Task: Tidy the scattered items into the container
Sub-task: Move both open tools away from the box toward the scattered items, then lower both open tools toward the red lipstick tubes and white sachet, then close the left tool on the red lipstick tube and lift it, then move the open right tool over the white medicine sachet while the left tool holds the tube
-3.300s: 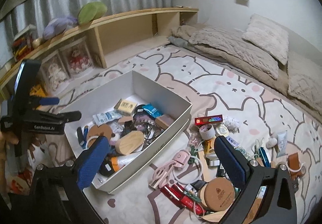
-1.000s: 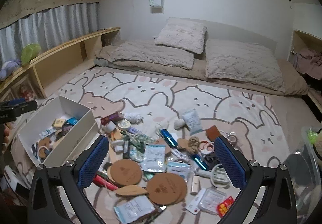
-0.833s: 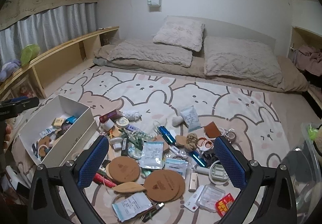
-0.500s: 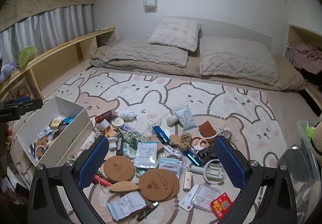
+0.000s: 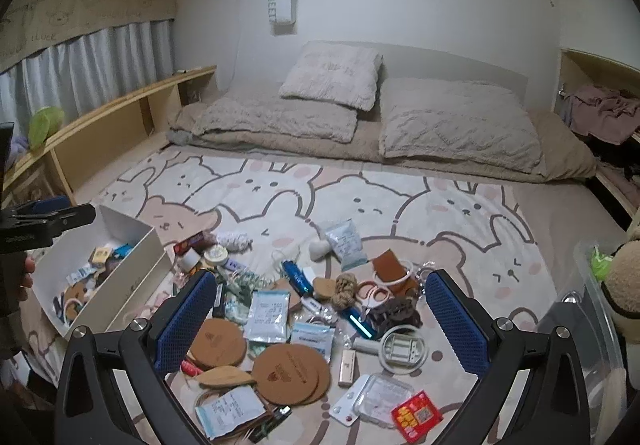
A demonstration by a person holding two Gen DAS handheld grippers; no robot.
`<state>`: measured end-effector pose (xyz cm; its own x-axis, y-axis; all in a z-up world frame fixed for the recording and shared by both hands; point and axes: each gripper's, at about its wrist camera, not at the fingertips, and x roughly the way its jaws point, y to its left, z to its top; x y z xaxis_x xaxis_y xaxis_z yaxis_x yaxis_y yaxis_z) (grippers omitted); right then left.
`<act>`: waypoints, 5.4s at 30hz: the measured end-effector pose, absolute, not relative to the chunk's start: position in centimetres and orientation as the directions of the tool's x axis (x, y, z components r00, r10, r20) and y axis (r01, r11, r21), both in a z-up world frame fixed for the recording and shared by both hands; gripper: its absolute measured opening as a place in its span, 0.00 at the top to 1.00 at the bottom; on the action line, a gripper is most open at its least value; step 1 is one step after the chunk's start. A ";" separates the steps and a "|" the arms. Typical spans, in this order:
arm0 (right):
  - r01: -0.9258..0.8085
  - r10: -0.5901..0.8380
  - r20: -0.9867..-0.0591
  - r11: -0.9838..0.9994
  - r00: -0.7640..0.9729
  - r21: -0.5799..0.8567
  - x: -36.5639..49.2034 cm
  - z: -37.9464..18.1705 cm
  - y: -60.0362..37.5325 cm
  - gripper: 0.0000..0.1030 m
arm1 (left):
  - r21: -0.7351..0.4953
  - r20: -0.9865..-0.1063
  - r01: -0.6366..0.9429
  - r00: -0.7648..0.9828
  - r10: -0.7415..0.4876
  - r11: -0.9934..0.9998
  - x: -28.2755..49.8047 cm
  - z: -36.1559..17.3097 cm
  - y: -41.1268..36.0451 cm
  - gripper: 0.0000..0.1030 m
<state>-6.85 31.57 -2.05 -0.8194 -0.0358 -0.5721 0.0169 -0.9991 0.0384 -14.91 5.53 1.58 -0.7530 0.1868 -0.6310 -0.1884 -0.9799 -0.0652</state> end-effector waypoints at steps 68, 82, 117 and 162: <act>0.473 -0.166 -0.796 -0.865 -0.582 -0.165 -3.8 -23.3 18.8 0.00 | -0.091 -0.912 -0.389 -0.337 0.233 -0.917 -13.9 -18.4 10.2 0.00; 0.469 -0.119 -0.828 -0.864 -0.548 -0.186 -5.0 -25.6 17.8 0.00 | -0.115 -0.921 -0.380 -0.304 0.241 -0.918 -14.2 -20.6 7.4 0.00; 0.511 -0.073 -0.841 -0.821 -0.536 -0.254 -3.8 -24.9 17.5 0.25 | 0.021 -0.944 -0.354 -0.314 0.098 -0.935 -14.9 -26.2 5.7 0.19; 0.382 -0.222 -0.845 -0.924 -0.486 0.023 -5.0 -20.3 21.2 0.77 | -0.009 -0.926 -0.654 -0.280 0.254 -0.756 -5.7 -25.8 4.6 0.14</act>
